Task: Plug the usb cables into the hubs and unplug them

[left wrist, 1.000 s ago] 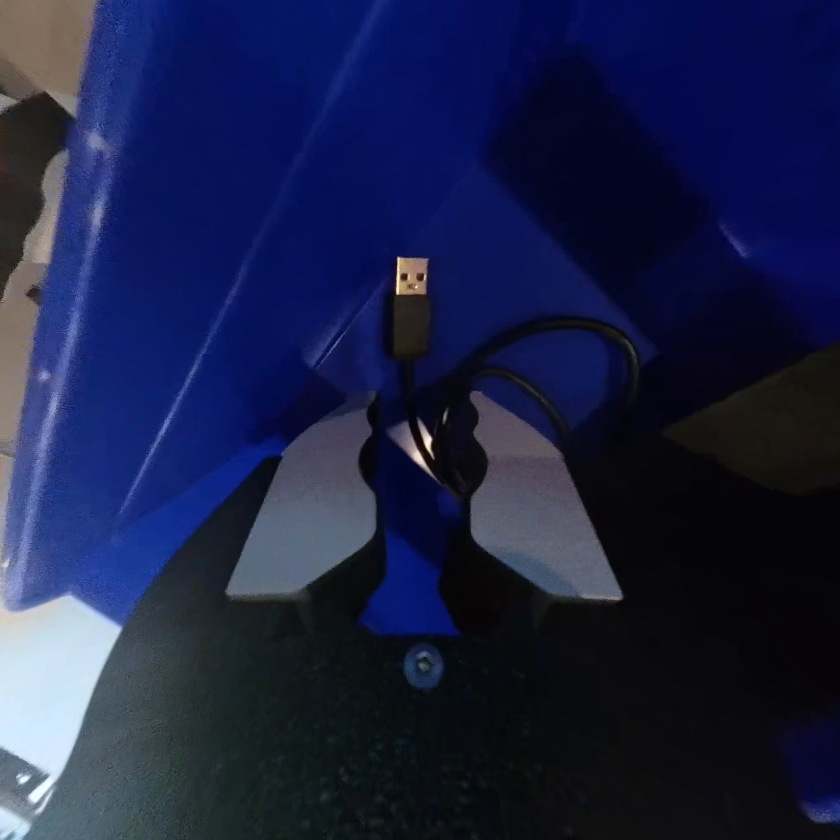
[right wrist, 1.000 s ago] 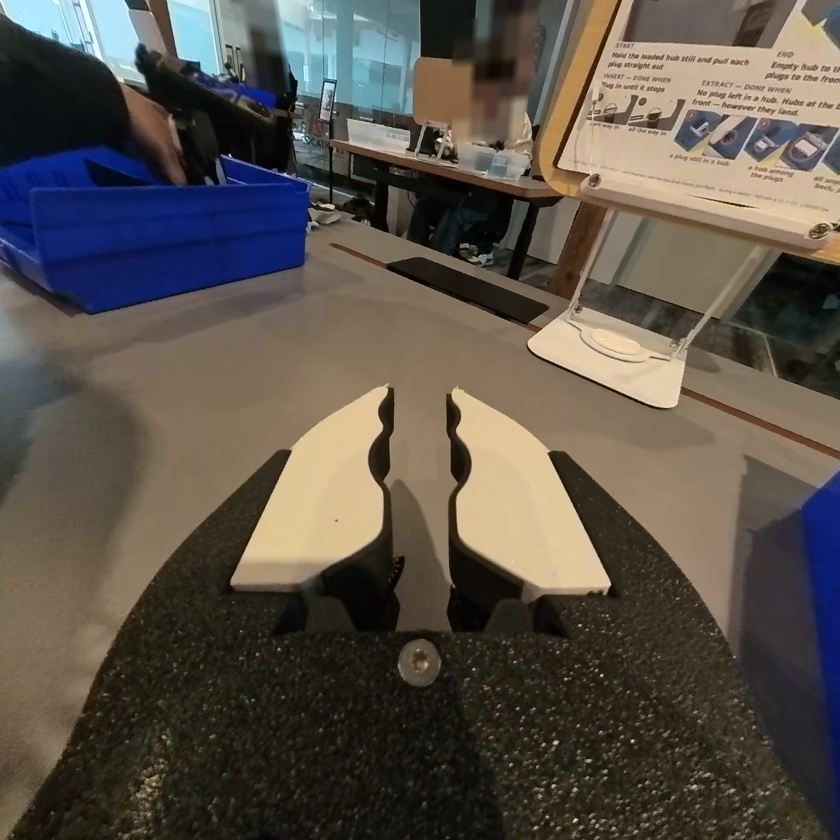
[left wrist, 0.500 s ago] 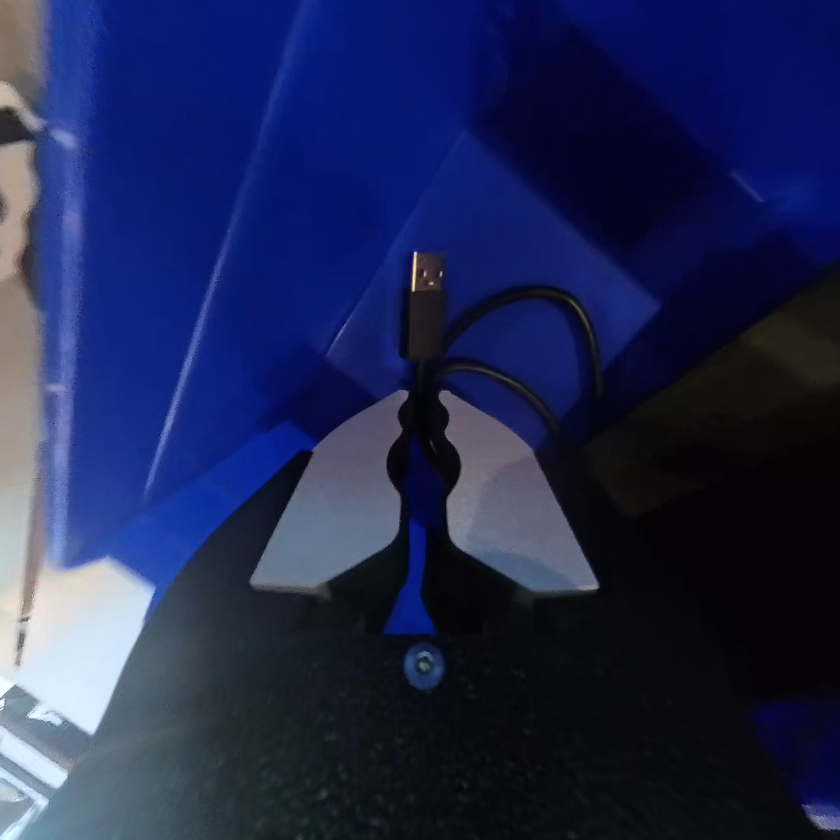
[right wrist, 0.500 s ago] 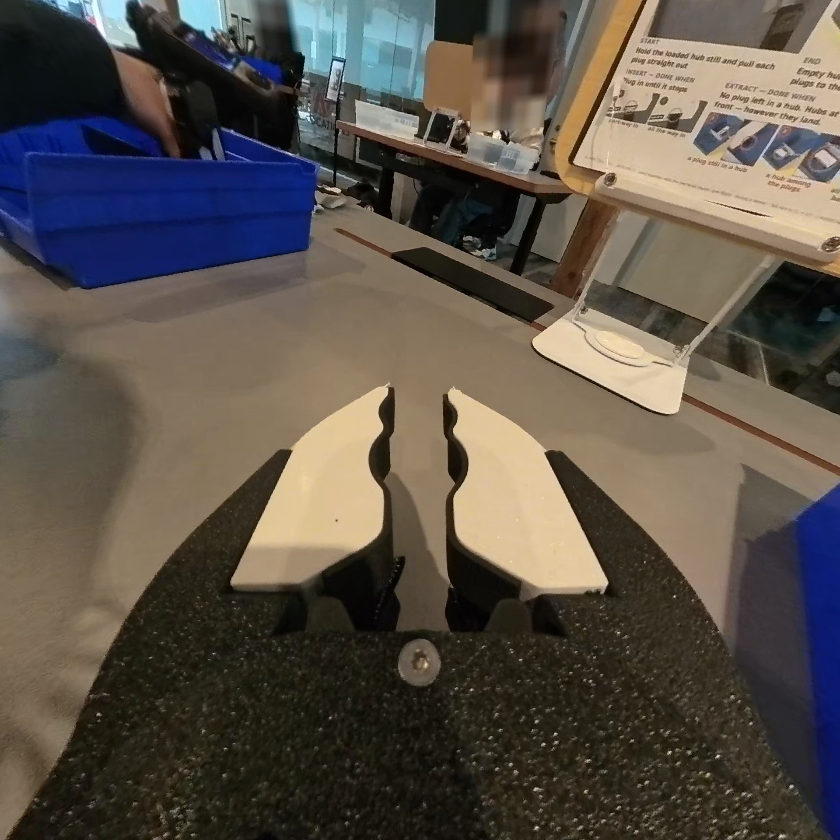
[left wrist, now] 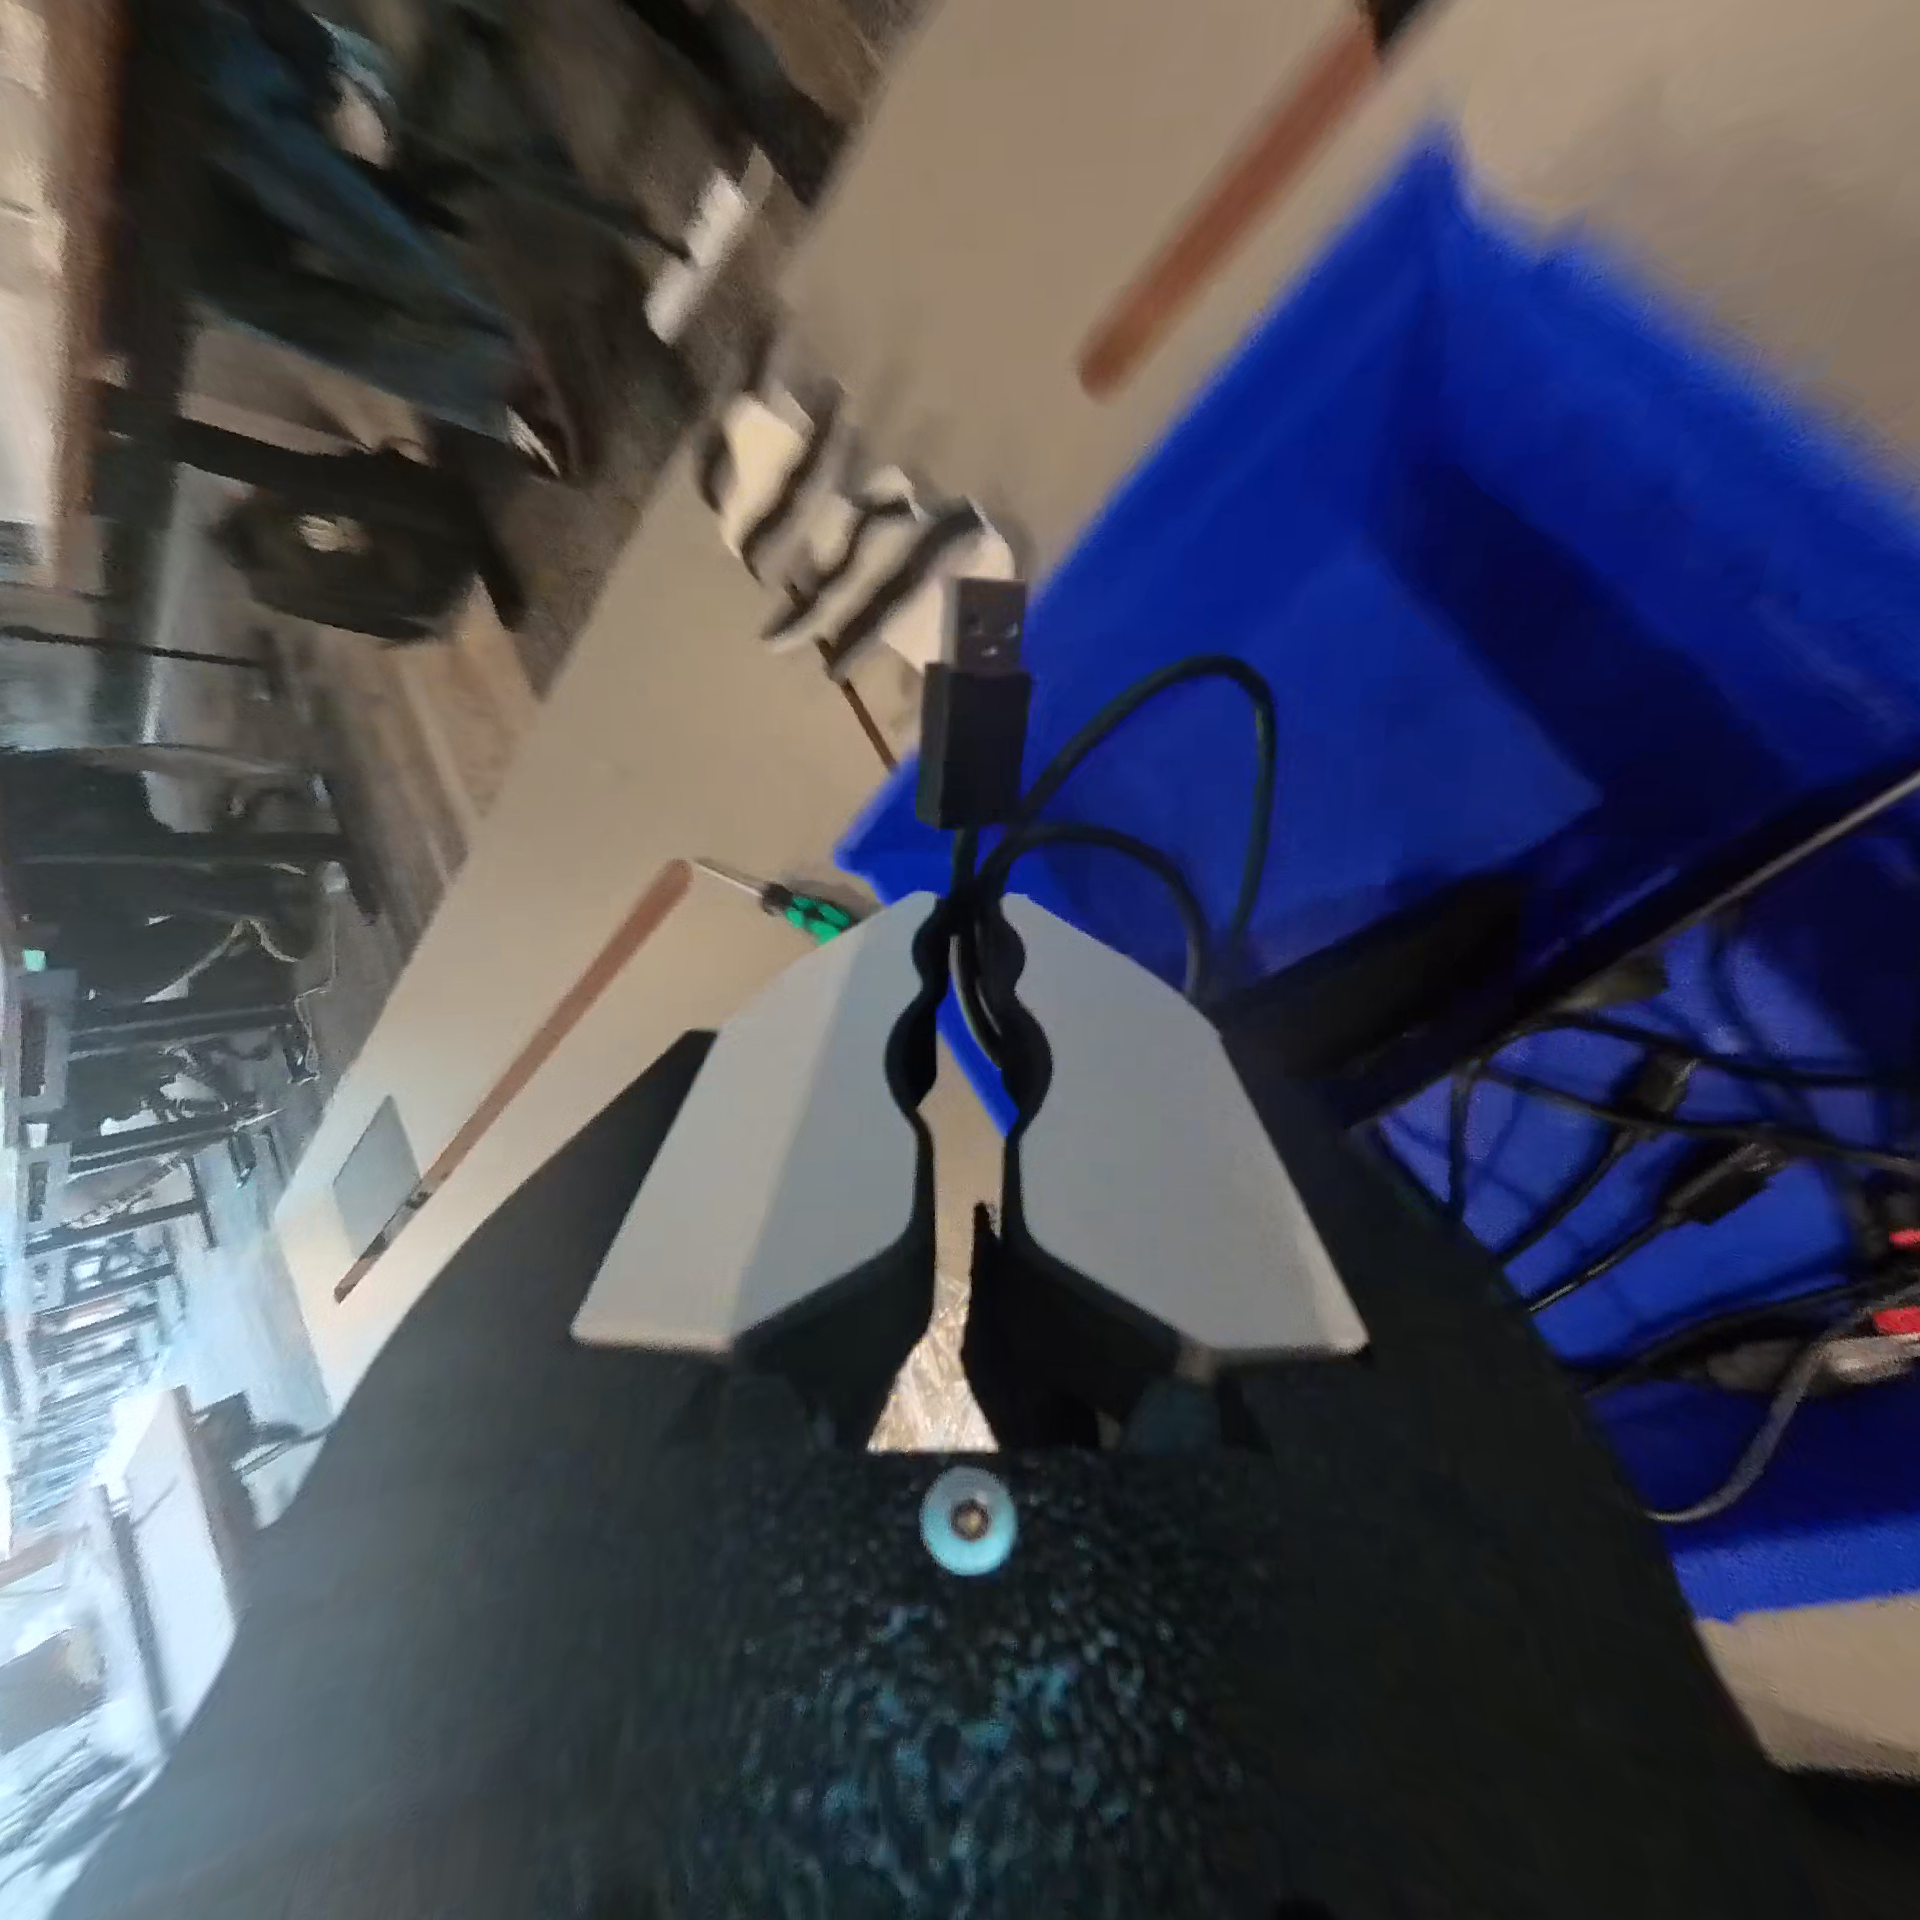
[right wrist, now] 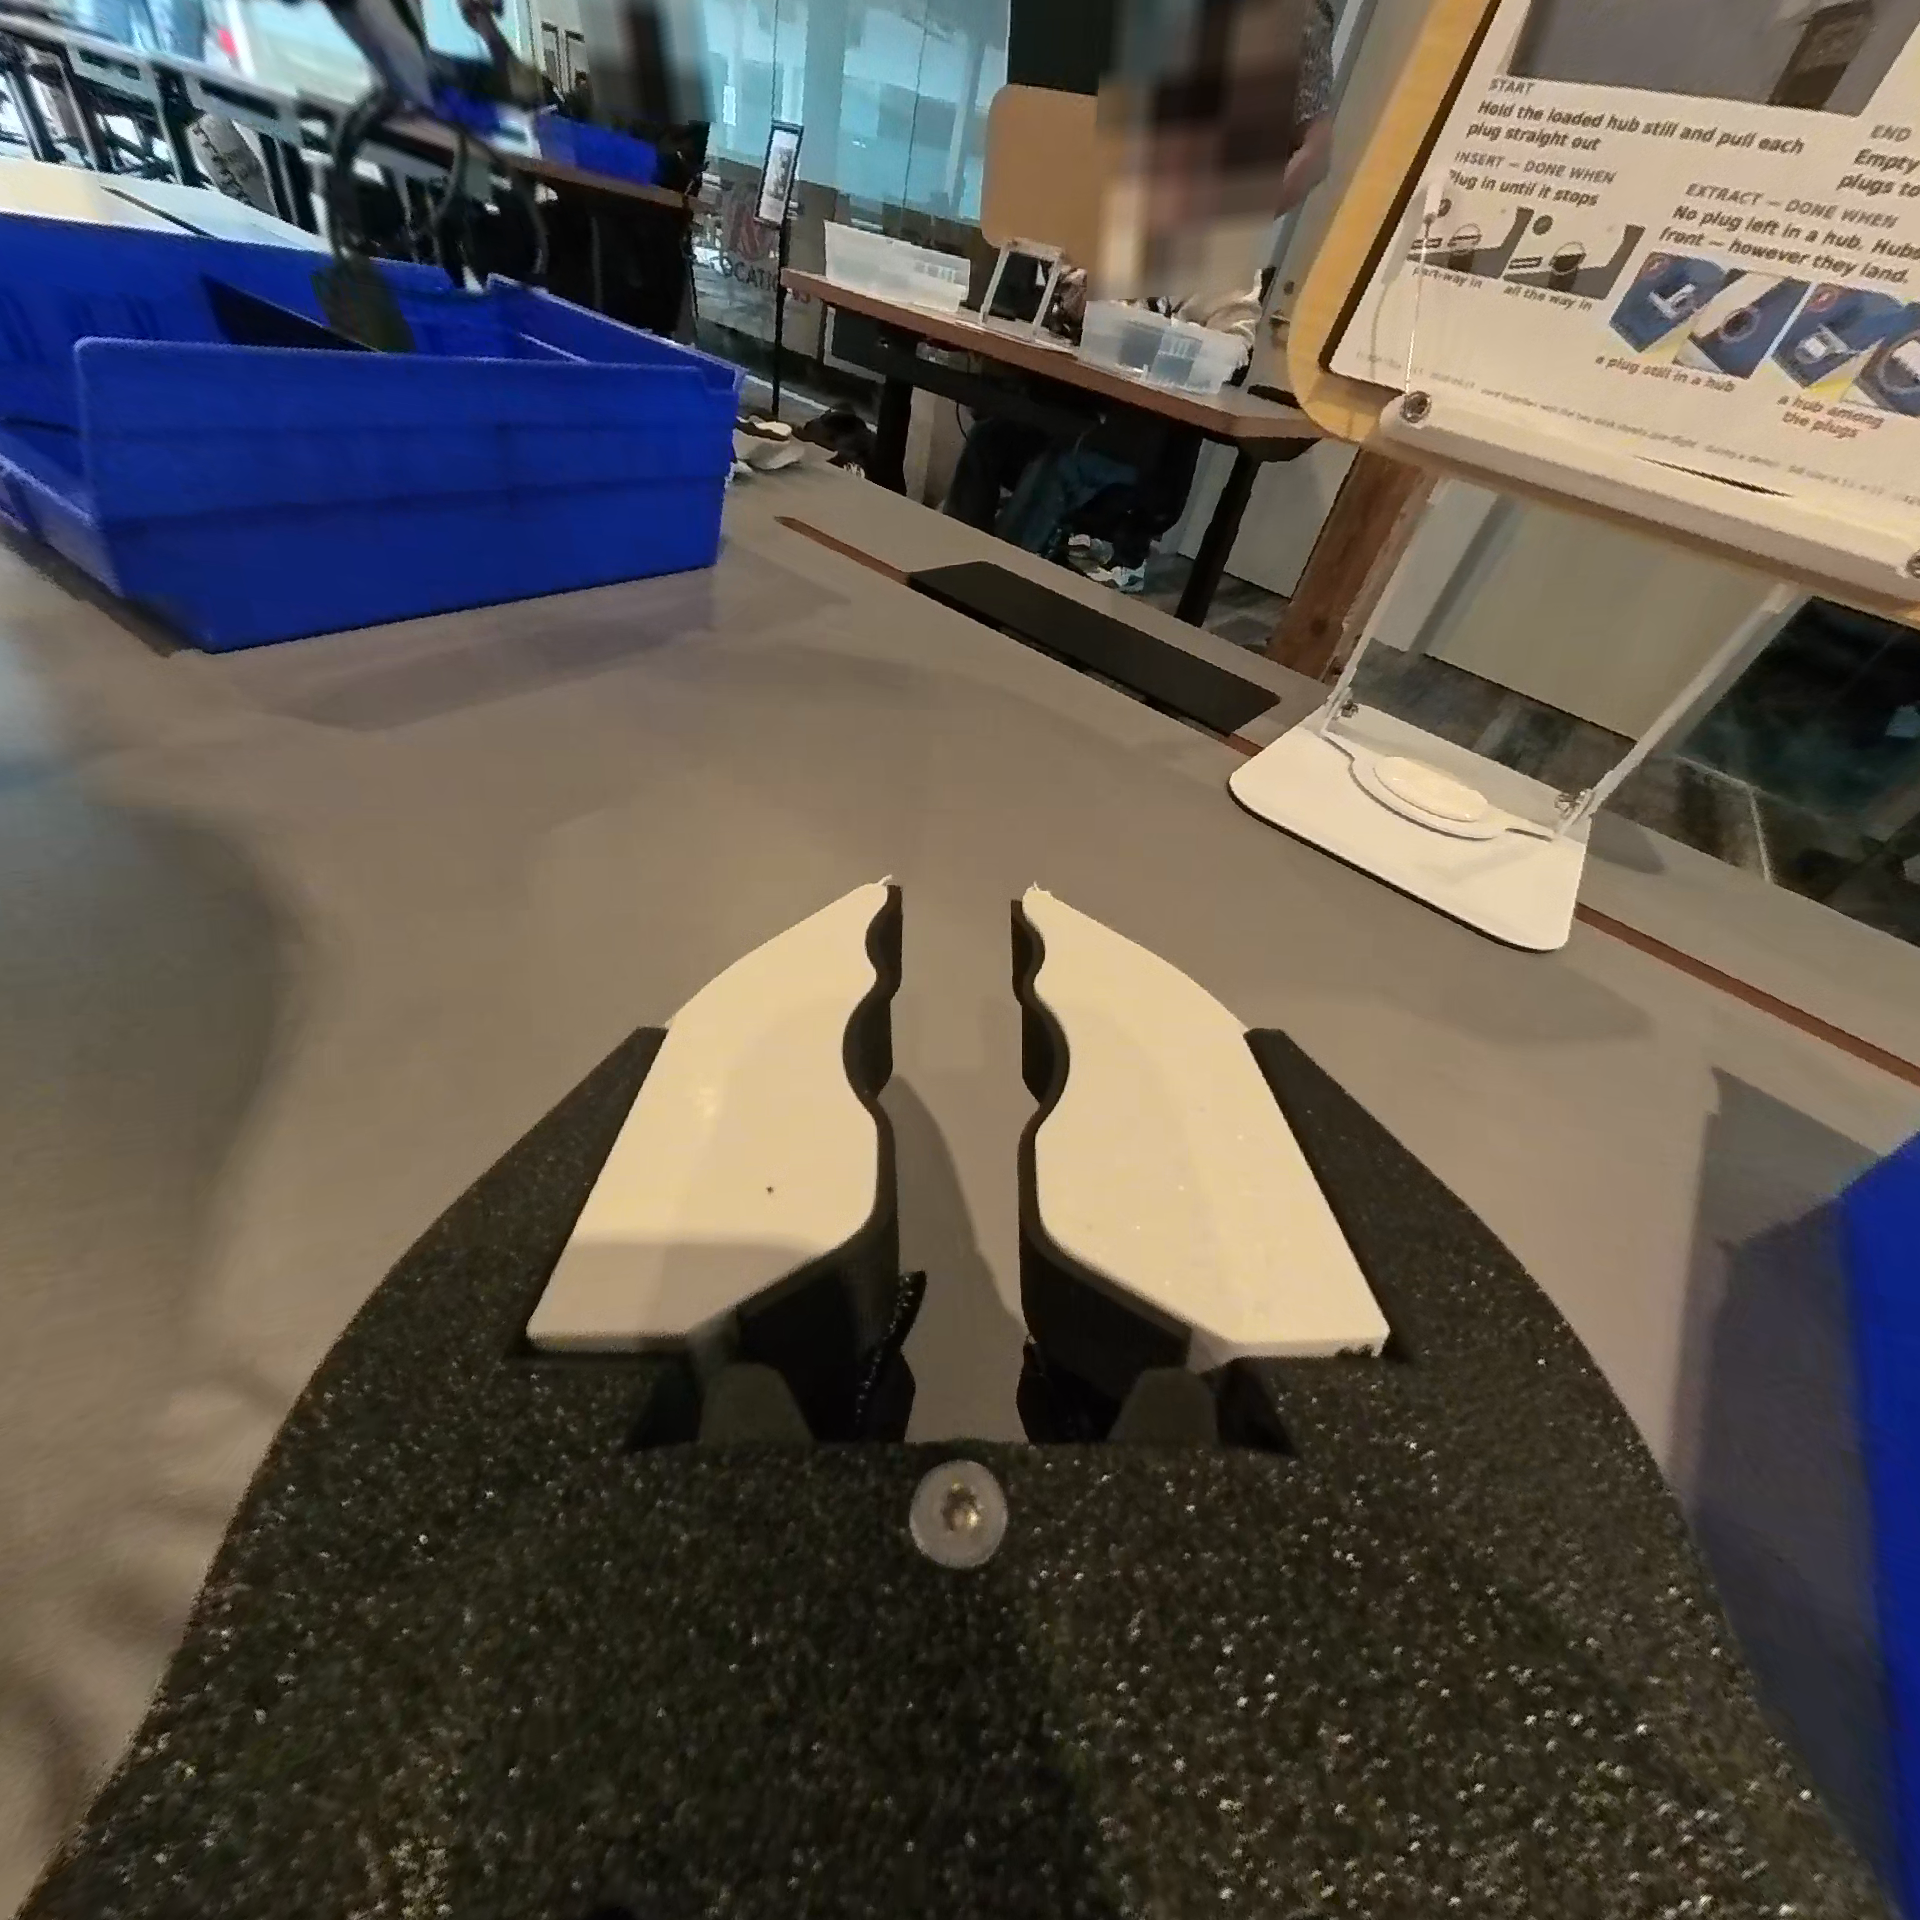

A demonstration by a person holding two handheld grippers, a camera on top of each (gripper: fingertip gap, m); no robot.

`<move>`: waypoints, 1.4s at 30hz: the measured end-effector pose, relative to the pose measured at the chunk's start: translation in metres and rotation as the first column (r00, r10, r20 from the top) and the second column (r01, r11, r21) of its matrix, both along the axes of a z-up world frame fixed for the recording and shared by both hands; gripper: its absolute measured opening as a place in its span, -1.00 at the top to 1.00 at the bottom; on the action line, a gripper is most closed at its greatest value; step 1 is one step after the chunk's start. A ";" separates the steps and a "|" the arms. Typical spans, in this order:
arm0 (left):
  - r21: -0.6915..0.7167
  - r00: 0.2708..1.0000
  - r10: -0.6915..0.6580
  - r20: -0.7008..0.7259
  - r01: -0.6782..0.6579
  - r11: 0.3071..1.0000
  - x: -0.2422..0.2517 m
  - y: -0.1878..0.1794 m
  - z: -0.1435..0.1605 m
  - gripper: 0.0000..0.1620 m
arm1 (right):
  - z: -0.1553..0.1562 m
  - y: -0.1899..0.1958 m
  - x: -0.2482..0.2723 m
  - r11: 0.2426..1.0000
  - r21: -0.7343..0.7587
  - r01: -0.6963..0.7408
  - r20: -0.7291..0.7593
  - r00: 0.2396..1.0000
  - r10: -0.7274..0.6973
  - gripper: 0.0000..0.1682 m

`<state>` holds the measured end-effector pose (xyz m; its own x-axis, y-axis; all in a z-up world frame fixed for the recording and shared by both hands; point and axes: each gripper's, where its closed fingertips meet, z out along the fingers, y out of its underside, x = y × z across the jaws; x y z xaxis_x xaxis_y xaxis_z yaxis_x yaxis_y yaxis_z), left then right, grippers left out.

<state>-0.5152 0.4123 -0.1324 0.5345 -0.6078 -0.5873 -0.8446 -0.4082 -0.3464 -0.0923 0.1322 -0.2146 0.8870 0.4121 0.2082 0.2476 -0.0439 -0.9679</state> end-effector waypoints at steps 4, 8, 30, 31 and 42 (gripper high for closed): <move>0.095 0.996 -0.059 0.072 0.052 0.994 0.029 -0.015 0.044 0.92 | -0.001 0.000 -0.001 1.000 0.000 -0.001 0.004 1.000 0.001 0.77; 0.200 0.977 -0.160 0.140 0.130 0.971 0.075 -0.033 0.080 0.92 | 0.000 0.000 -0.001 1.000 0.001 -0.001 -0.001 1.000 0.001 0.77; 0.009 0.710 -0.573 0.409 0.625 0.780 0.294 -0.159 0.018 0.92 | 0.004 0.000 0.002 1.000 0.025 0.010 -0.003 1.000 -0.010 0.77; 0.008 0.703 -0.573 0.421 0.629 0.777 0.301 -0.164 0.008 0.92 | 0.005 0.000 0.003 0.999 0.028 0.014 -0.007 1.000 -0.014 0.77; 0.114 0.753 -0.492 0.437 0.496 0.861 0.336 -0.156 -0.095 0.92 | 0.005 -0.001 0.001 0.999 0.032 0.008 0.007 1.000 -0.008 0.80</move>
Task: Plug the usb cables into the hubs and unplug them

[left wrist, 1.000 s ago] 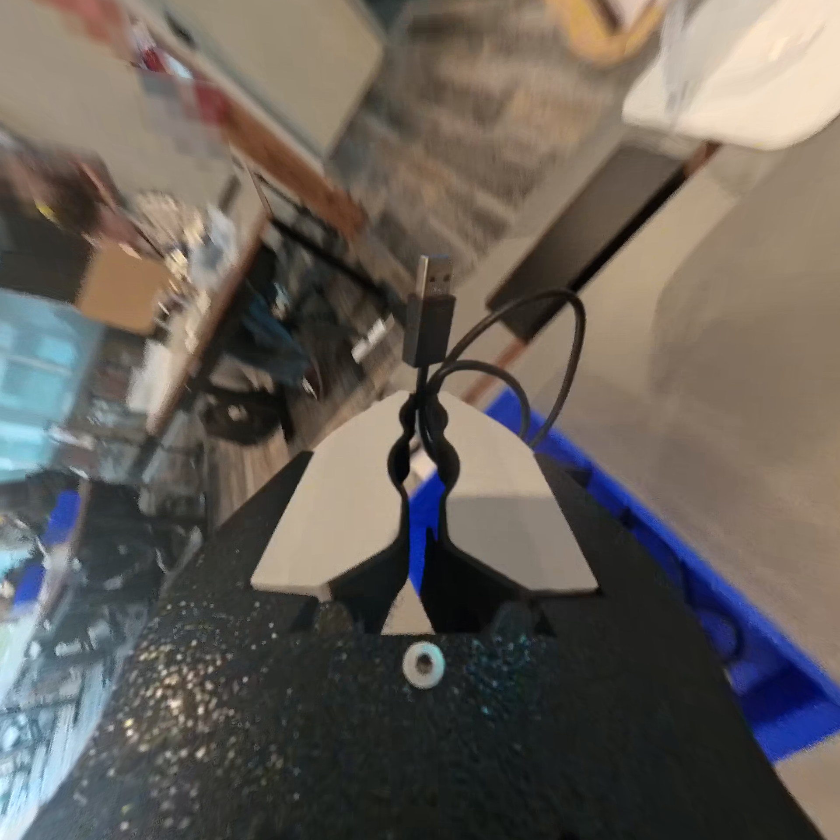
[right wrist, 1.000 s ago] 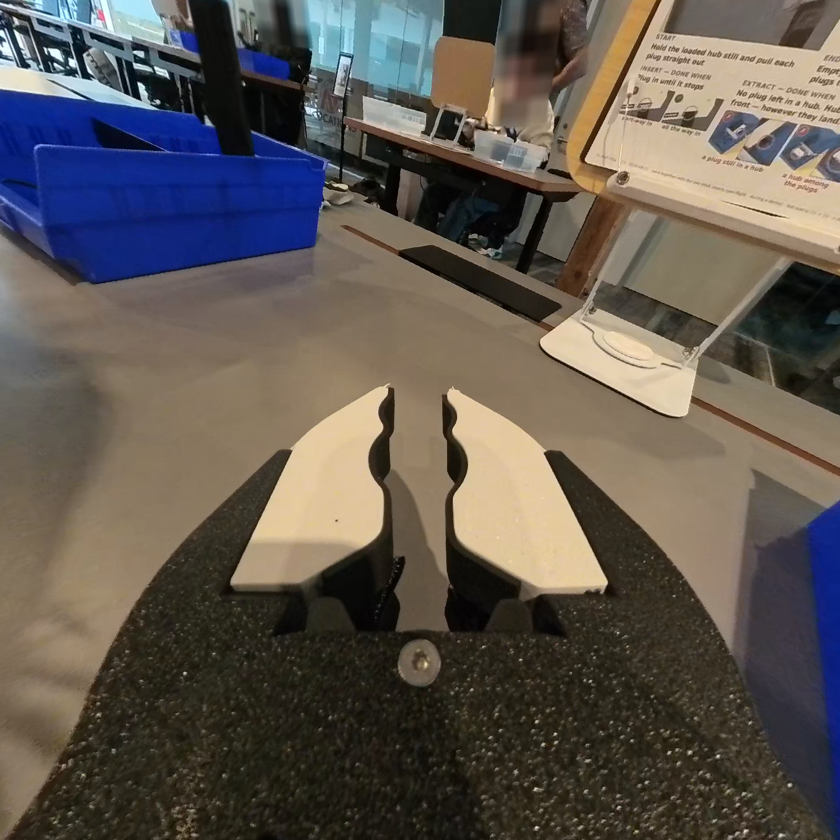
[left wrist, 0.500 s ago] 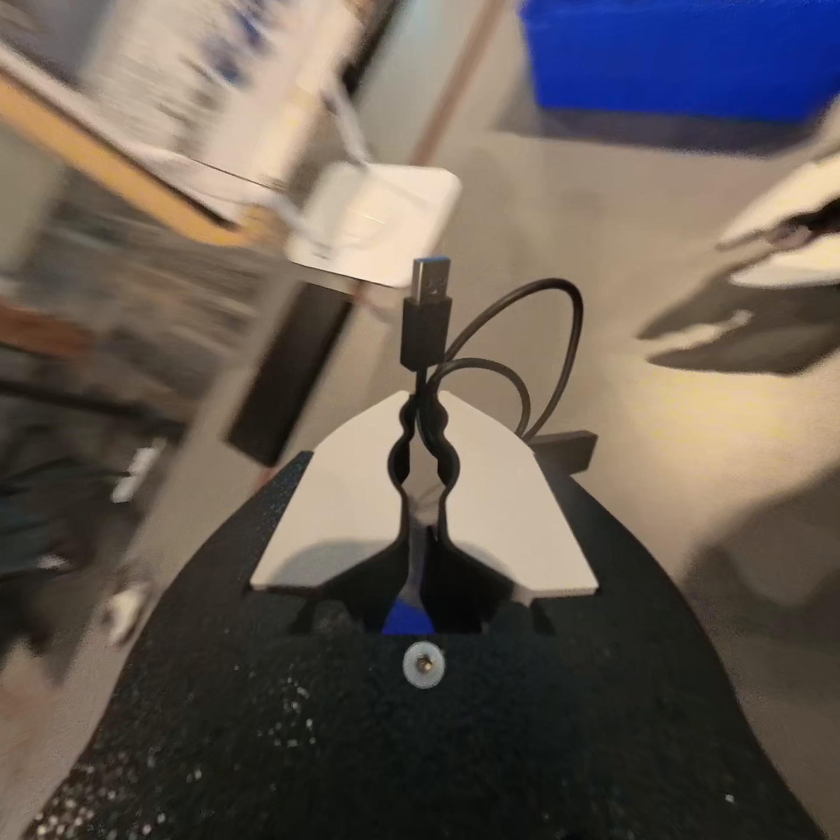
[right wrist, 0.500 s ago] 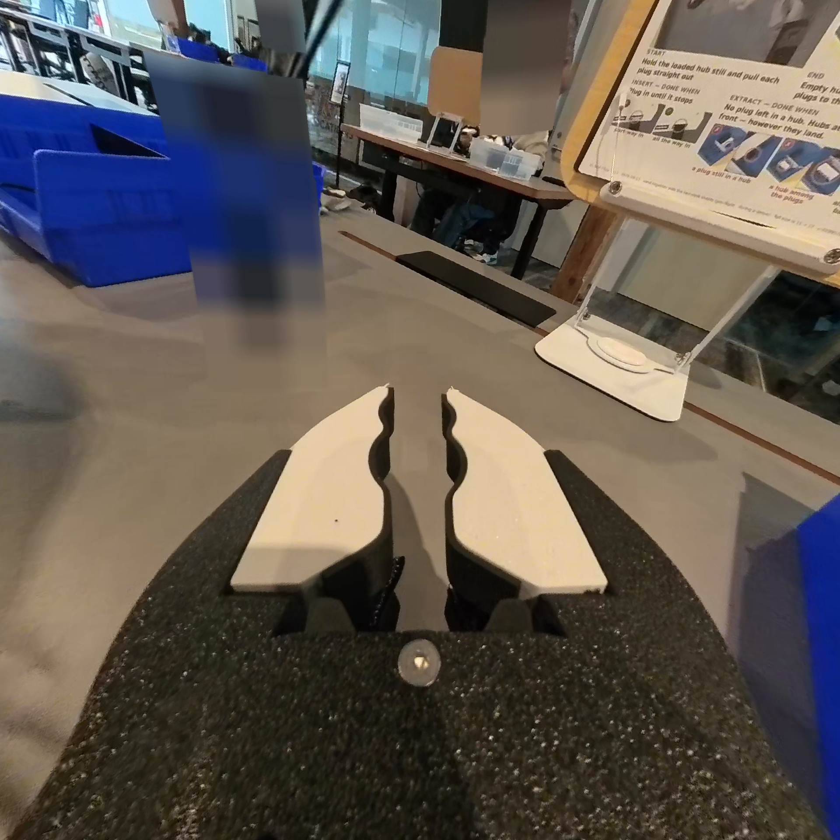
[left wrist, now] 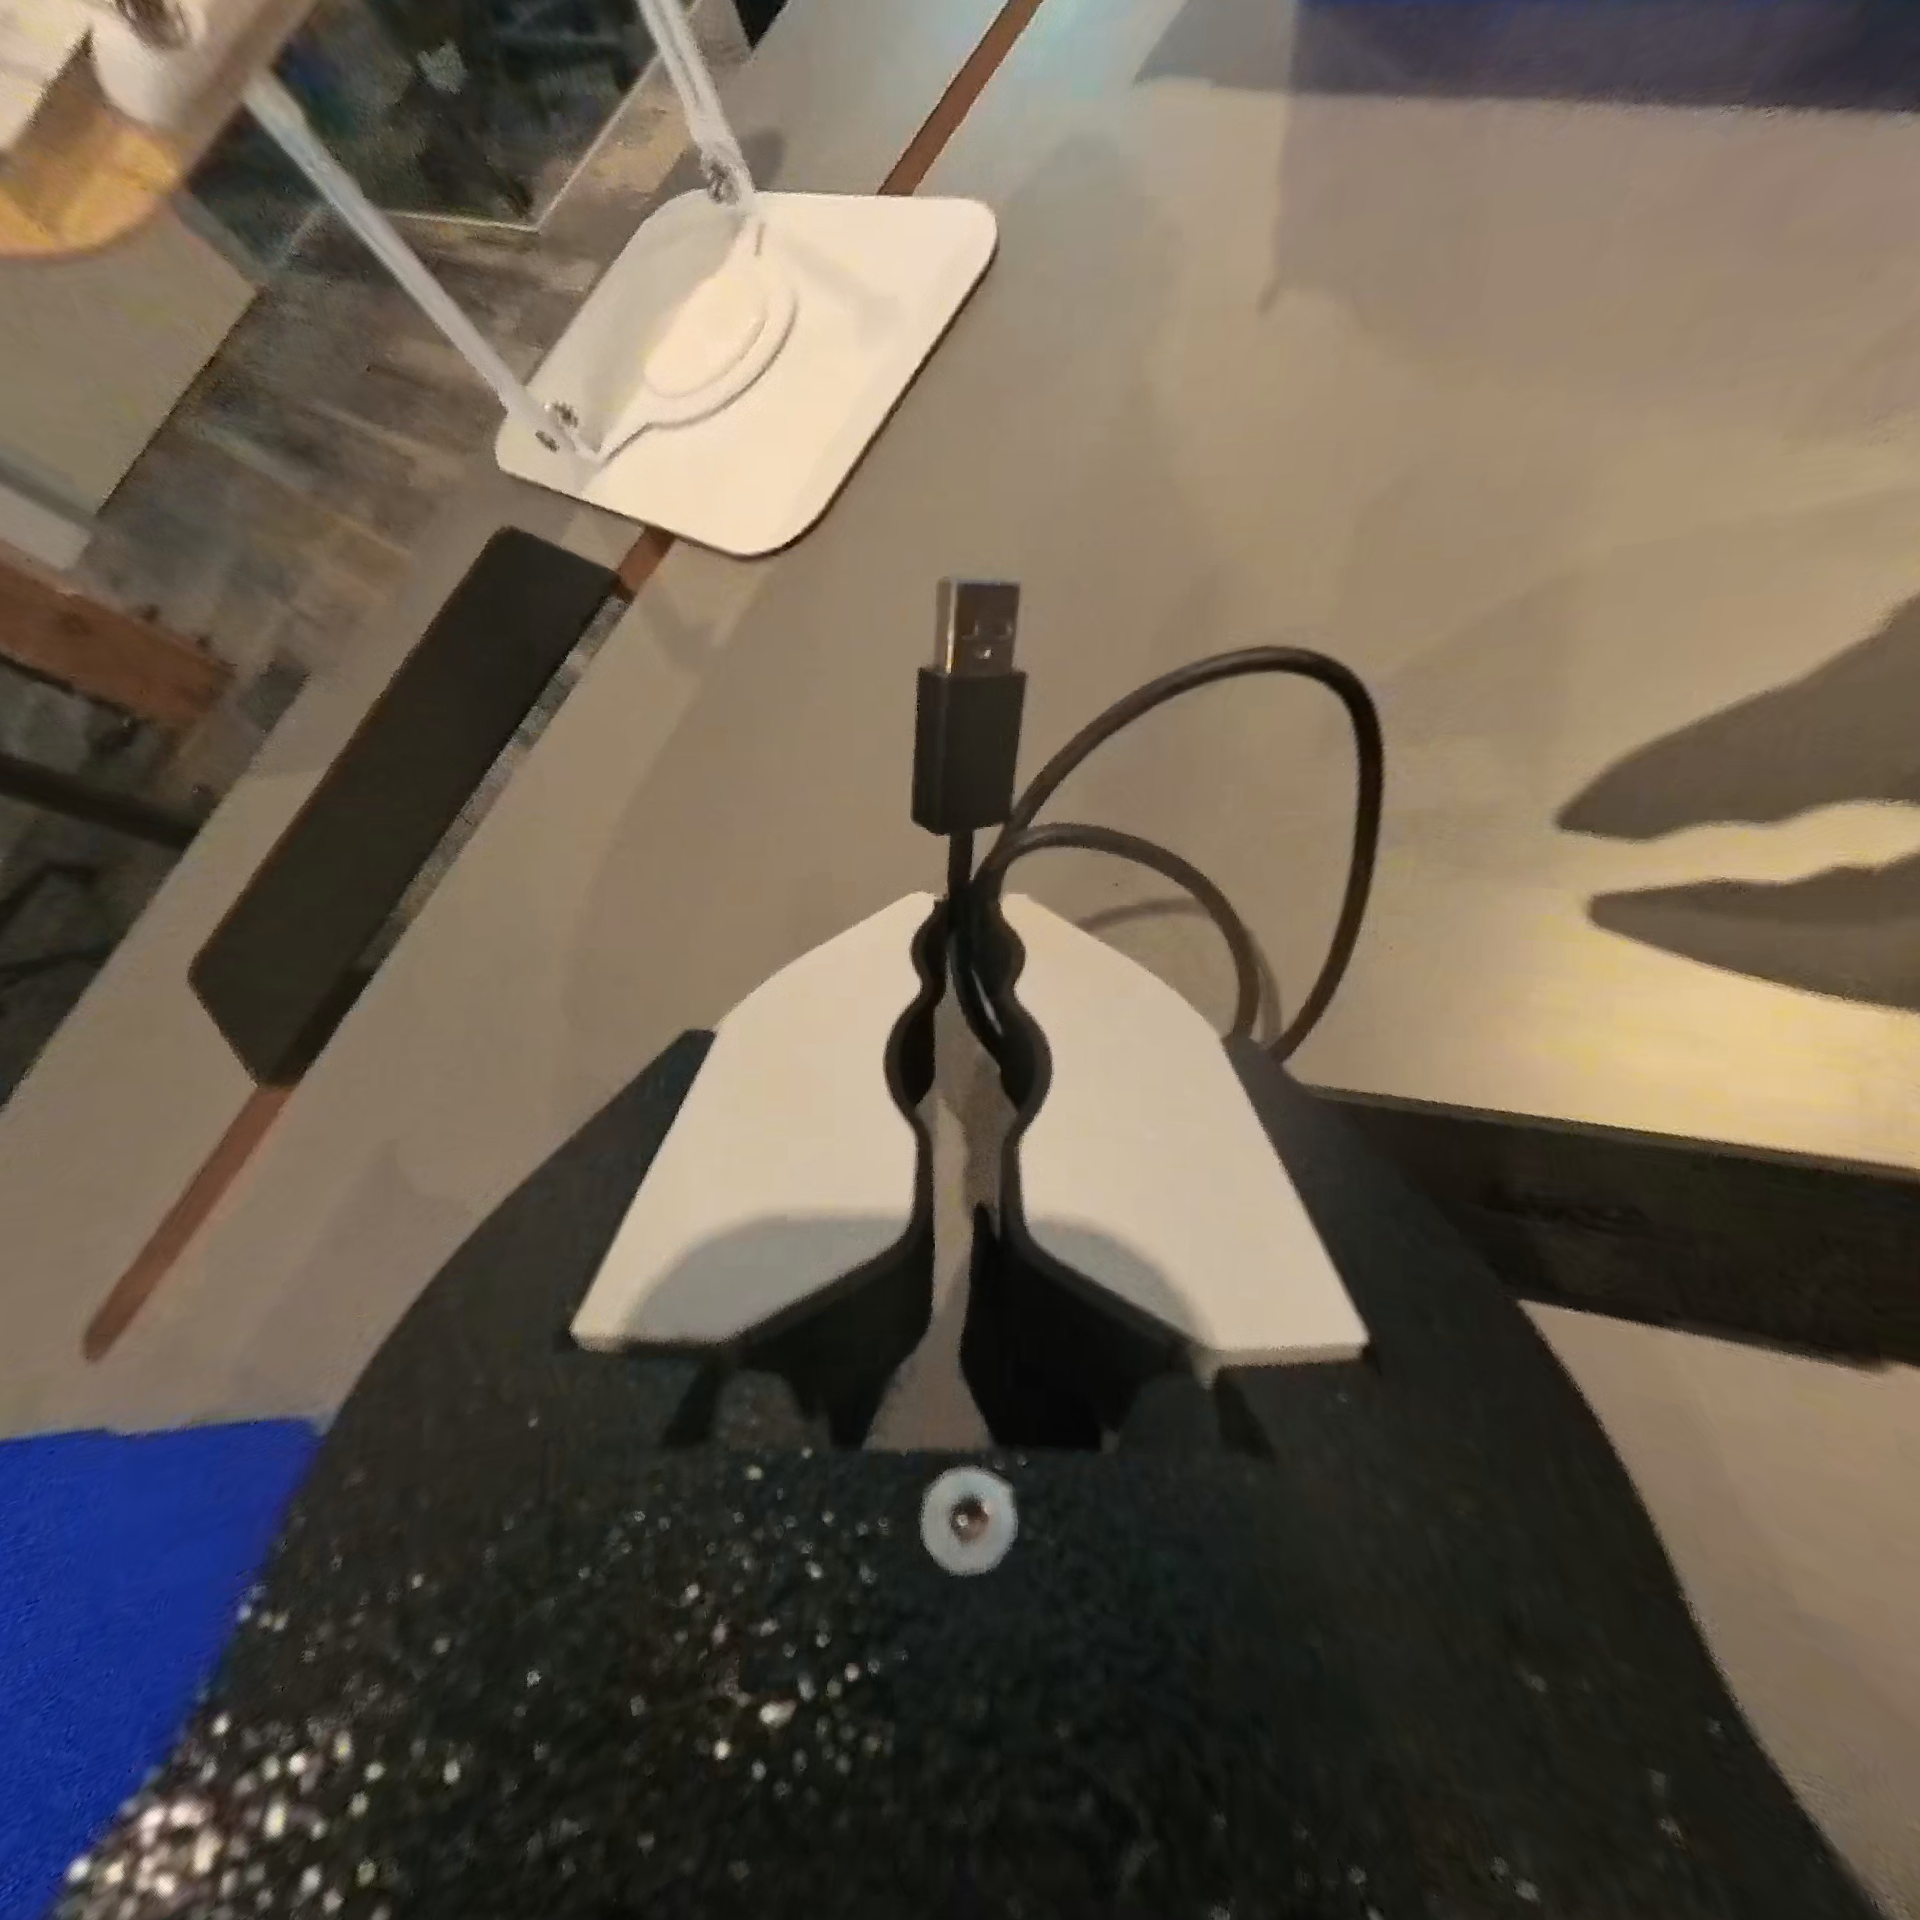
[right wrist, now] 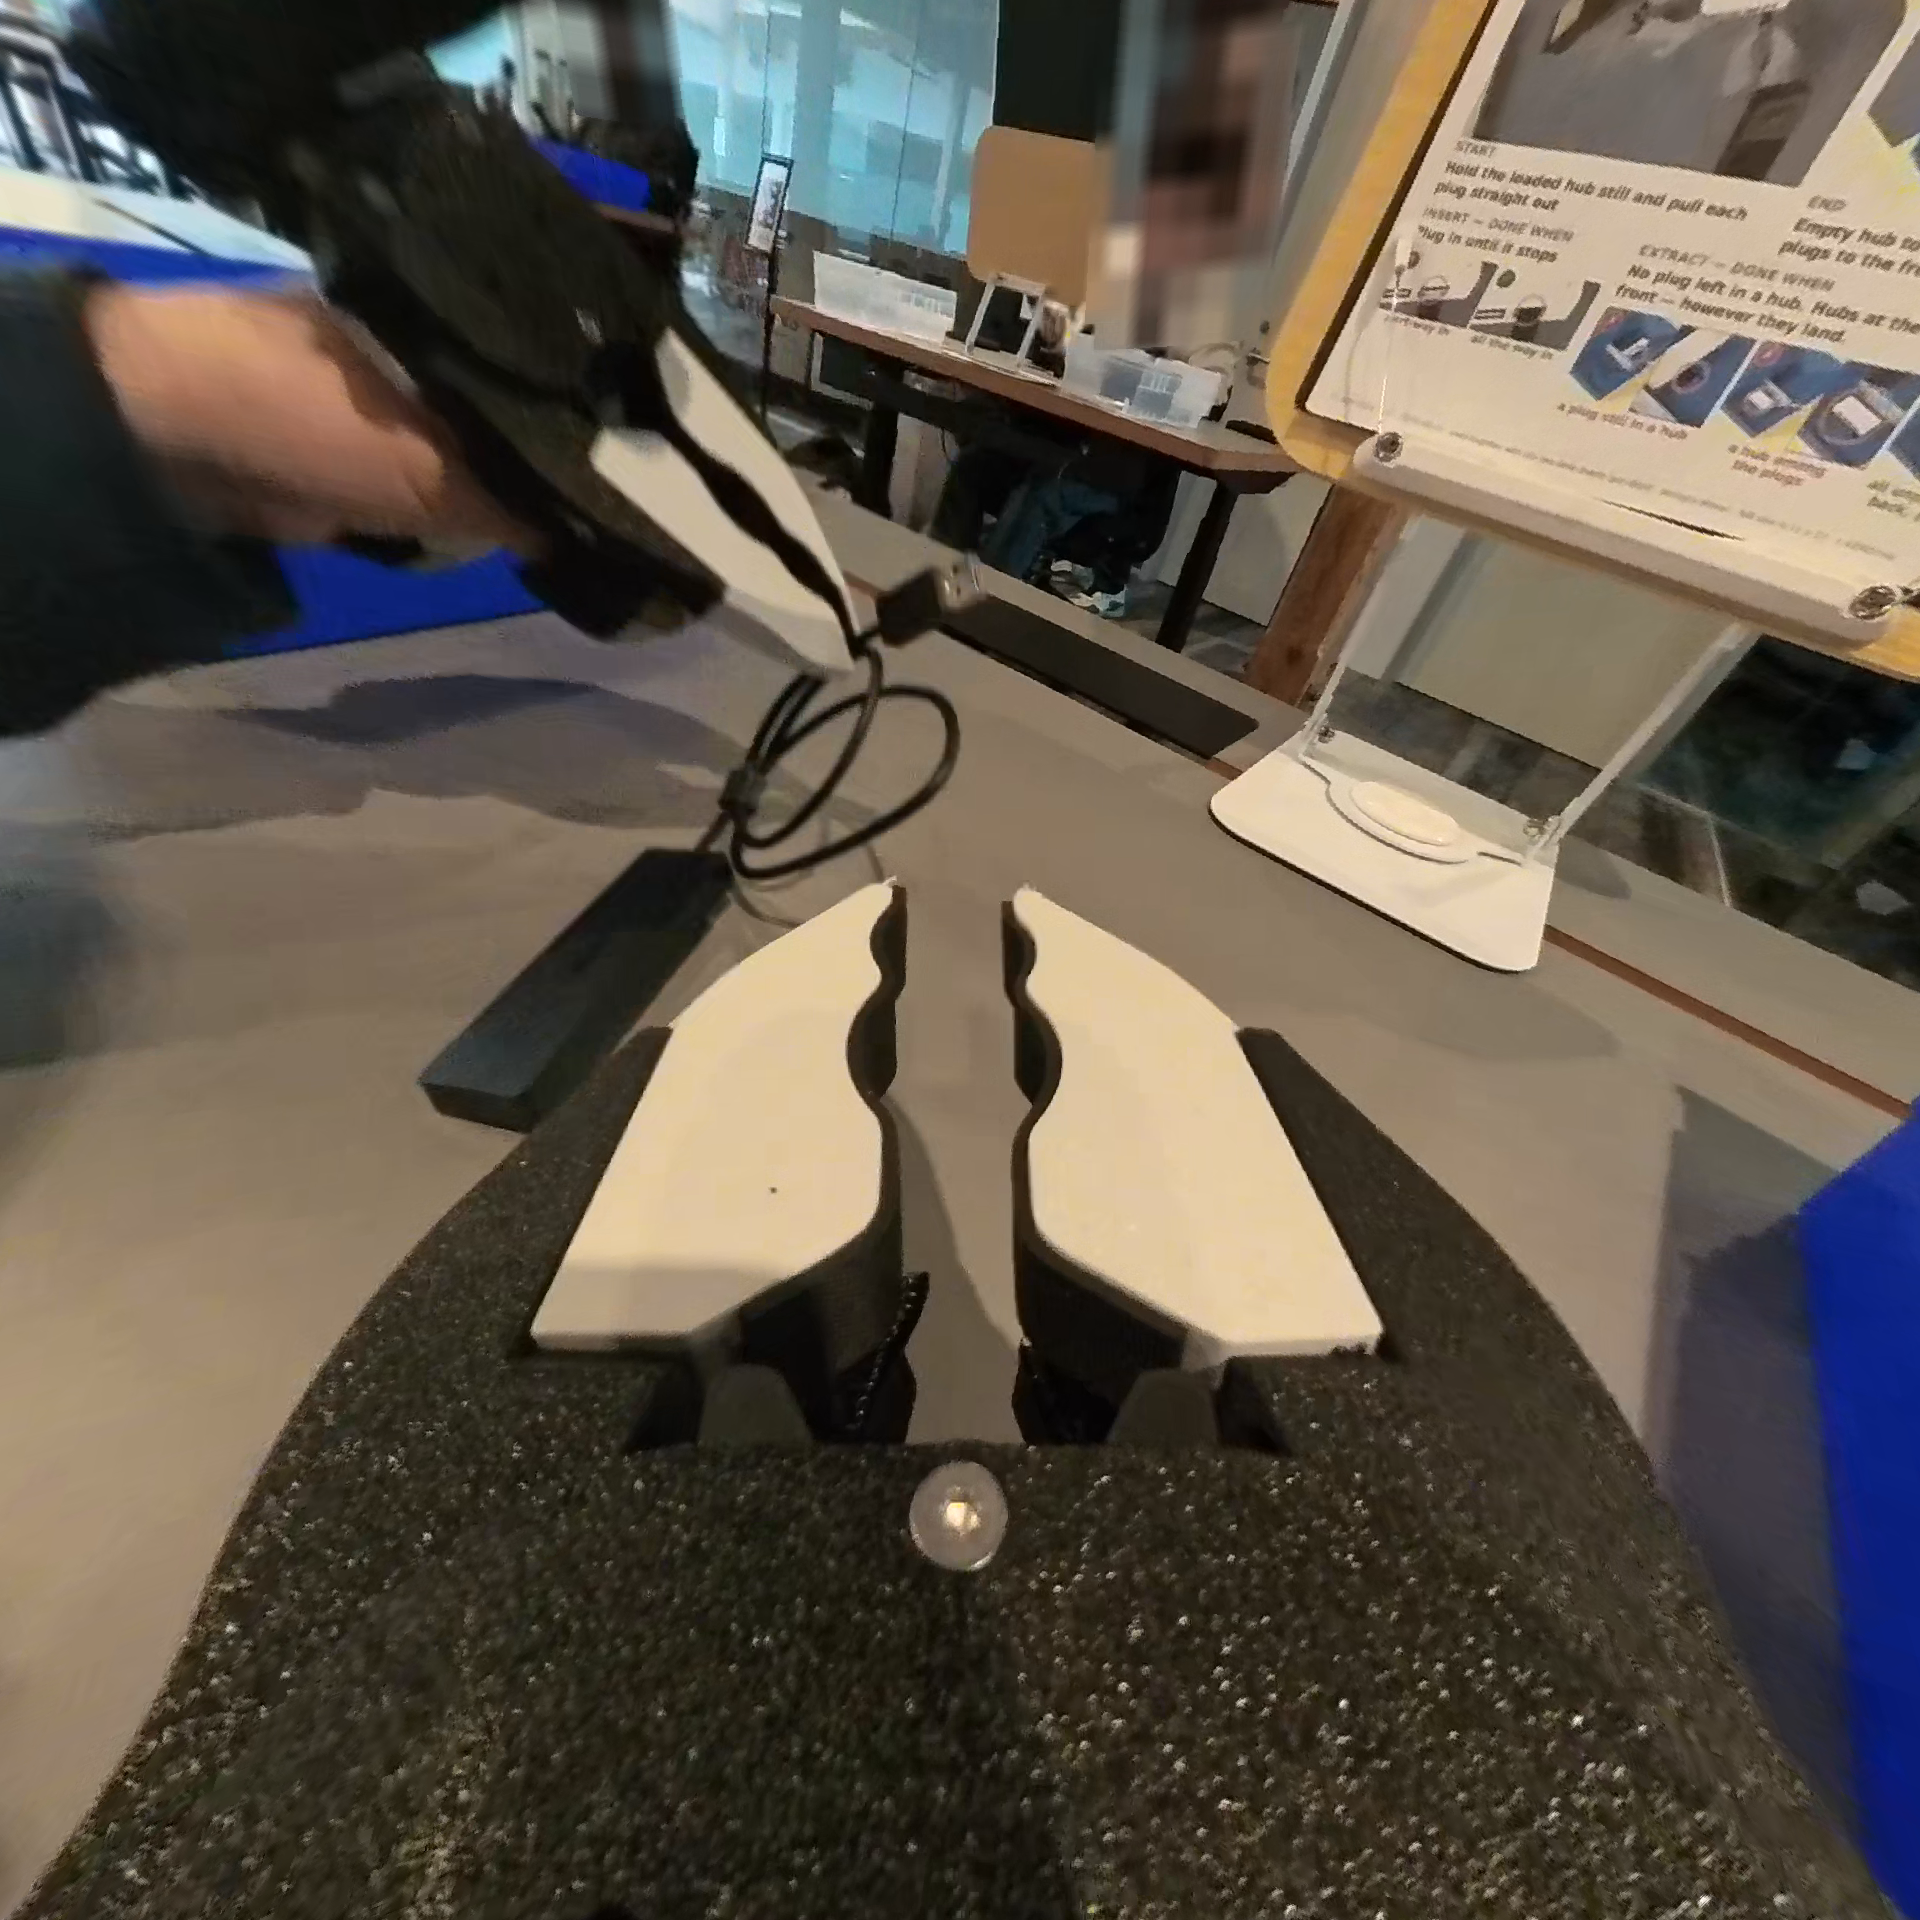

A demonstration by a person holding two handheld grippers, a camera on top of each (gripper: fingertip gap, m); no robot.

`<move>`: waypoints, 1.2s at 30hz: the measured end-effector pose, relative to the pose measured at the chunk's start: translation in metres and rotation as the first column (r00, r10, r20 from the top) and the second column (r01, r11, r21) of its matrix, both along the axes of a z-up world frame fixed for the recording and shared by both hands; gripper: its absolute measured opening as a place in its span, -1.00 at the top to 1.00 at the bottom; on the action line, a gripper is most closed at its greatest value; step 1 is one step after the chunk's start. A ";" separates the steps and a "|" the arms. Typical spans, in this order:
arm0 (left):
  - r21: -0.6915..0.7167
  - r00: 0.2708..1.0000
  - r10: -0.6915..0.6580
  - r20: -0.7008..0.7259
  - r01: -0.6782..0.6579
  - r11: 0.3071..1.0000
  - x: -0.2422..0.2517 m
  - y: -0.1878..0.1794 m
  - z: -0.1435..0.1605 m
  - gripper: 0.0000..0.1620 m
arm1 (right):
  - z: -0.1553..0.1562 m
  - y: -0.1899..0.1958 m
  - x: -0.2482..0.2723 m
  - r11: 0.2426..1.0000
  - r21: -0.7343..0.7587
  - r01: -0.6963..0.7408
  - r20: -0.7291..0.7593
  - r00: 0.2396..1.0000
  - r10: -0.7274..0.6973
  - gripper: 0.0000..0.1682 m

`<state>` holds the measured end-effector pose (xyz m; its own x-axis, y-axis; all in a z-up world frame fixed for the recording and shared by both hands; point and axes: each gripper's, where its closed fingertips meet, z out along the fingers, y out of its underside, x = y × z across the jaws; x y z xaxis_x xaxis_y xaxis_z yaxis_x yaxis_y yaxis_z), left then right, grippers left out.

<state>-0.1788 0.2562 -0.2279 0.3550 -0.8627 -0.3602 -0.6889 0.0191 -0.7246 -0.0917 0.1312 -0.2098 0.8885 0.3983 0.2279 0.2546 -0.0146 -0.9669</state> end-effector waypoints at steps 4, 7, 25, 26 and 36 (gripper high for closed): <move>-0.021 0.996 0.056 0.072 -0.054 0.998 0.001 0.007 -0.021 0.92 | 0.005 -0.002 -0.001 1.000 0.021 -0.010 -0.025 1.000 0.011 0.81; 0.032 0.996 0.045 0.080 -0.048 0.998 0.003 0.008 -0.032 0.92 | 0.004 -0.002 -0.002 1.000 0.015 -0.012 -0.033 0.999 0.013 0.81; 0.064 0.929 0.075 0.362 -0.105 0.992 -0.031 -0.006 0.050 0.42 | 0.006 -0.003 -0.001 1.000 0.026 -0.014 -0.035 0.999 0.015 0.81; 0.082 0.923 0.095 0.374 -0.135 0.987 -0.047 -0.009 0.064 0.48 | 0.007 -0.003 -0.001 0.999 0.029 -0.014 -0.037 0.999 0.015 0.81; 0.062 0.953 0.298 -0.057 -0.295 0.954 -0.262 -0.007 0.049 0.85 | 0.009 -0.004 -0.004 0.999 0.036 -0.023 -0.036 0.999 0.024 0.81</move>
